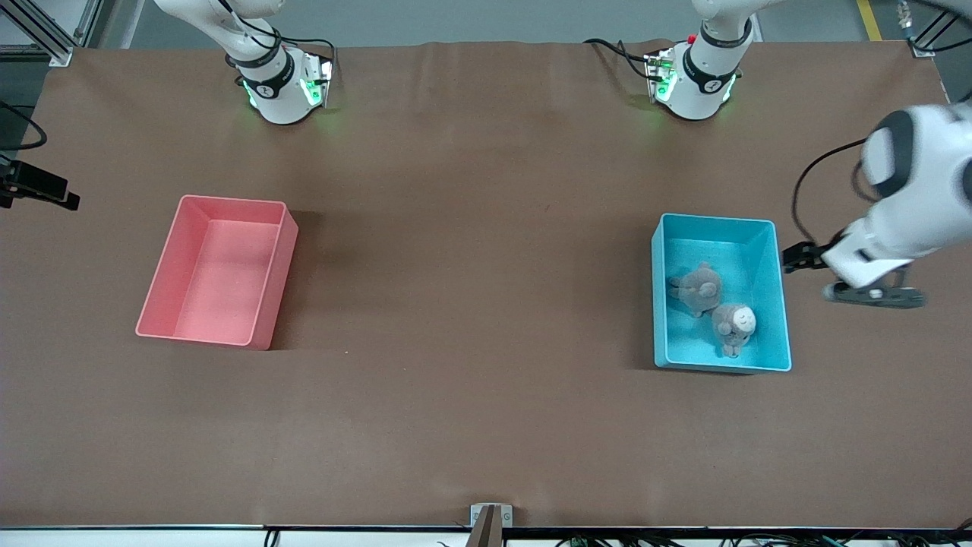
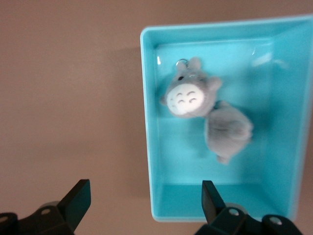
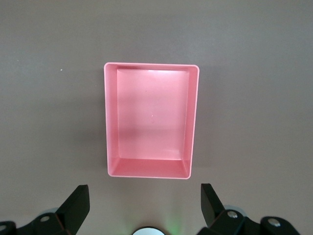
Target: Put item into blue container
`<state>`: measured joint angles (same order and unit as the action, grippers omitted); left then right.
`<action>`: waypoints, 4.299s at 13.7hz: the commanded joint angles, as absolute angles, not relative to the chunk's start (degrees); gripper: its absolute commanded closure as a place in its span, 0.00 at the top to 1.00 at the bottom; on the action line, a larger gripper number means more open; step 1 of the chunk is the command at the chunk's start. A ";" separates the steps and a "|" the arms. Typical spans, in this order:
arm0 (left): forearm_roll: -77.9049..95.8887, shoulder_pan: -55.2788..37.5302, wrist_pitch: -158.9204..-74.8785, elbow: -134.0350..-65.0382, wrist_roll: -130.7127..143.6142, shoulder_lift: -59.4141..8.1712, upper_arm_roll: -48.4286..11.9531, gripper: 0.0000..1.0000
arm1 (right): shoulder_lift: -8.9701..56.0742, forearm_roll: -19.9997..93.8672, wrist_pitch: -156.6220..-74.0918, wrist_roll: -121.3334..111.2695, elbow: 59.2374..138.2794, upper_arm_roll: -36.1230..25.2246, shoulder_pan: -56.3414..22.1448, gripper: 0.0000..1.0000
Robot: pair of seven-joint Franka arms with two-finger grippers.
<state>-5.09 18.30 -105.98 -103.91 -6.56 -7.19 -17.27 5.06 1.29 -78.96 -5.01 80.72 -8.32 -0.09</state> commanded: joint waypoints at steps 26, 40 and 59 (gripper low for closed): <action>0.09 17.84 -86.57 -88.33 7.03 0.35 -21.36 1.00 | -3.87 -1.06 -74.53 -5.36 83.32 -8.44 -1.41 1.00; -0.35 6.08 -87.19 -88.33 7.03 0.18 -10.66 1.00 | -4.75 0.70 -73.21 -5.45 83.50 -6.78 -1.06 1.00; -0.26 1.23 -88.07 -86.22 1.23 0.44 -4.66 1.00 | -4.75 2.29 -73.83 -5.45 83.58 -4.83 0.88 1.00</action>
